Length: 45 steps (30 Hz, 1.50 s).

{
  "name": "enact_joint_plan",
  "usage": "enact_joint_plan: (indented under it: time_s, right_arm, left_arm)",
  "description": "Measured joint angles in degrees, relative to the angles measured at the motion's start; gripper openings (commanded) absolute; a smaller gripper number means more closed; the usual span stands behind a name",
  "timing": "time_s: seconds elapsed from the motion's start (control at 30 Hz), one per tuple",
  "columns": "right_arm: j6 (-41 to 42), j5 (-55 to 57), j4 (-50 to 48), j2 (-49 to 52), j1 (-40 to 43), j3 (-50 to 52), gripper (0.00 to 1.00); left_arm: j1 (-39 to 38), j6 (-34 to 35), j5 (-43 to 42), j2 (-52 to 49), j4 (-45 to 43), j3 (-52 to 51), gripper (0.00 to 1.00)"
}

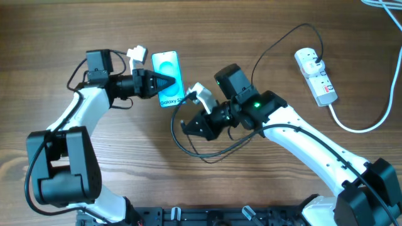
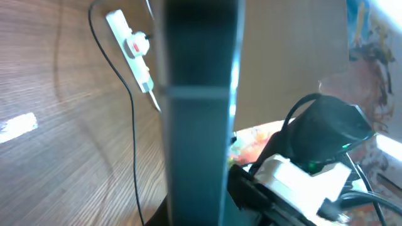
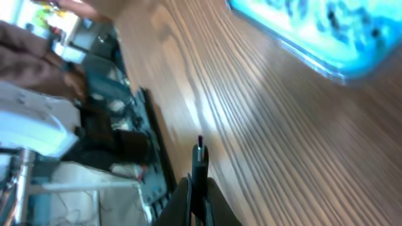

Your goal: Plug charger to phone and switch on socket

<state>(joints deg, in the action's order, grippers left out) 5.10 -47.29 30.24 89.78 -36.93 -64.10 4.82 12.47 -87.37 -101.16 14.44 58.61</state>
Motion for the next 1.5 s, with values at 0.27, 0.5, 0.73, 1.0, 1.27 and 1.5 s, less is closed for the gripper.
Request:
enact_joint_plan:
  time_s: [0.27,0.5,0.73,1.0,1.27,1.5]
  right_arm:
    - [7.61,-6.60,-12.22,0.00,0.00,1.40,0.04]
    - [5.79,-15.02,-14.99,0.00,0.00,1.84,0.04]
    - [9.33,-20.41,-22.77,0.00,0.00,1.92,0.04]
    - [16.61,-21.75,-26.53,0.00,1.51,1.95,0.04]
    - [26.67,-19.69,-35.74,0.00,1.53,2.12,0.04]
    - [29.97,-16.74,-35.89,0.00,1.53,2.12,0.04]
  left_arm:
    - [-0.70,0.31,-0.15,3.43,-0.87,-0.02,0.04]
    - [-0.70,2.78,-1.05,13.49,-2.08,0.00,0.04]
    - [-0.70,9.70,-1.07,13.75,-7.06,-0.02,0.04]
    - [2.93,22.21,-1.11,13.86,-14.84,-0.07,0.04]
    - [3.78,26.08,-1.09,13.92,-14.84,-0.07,0.04]
    - [3.78,29.07,-1.09,17.57,-14.86,-0.07,0.04]
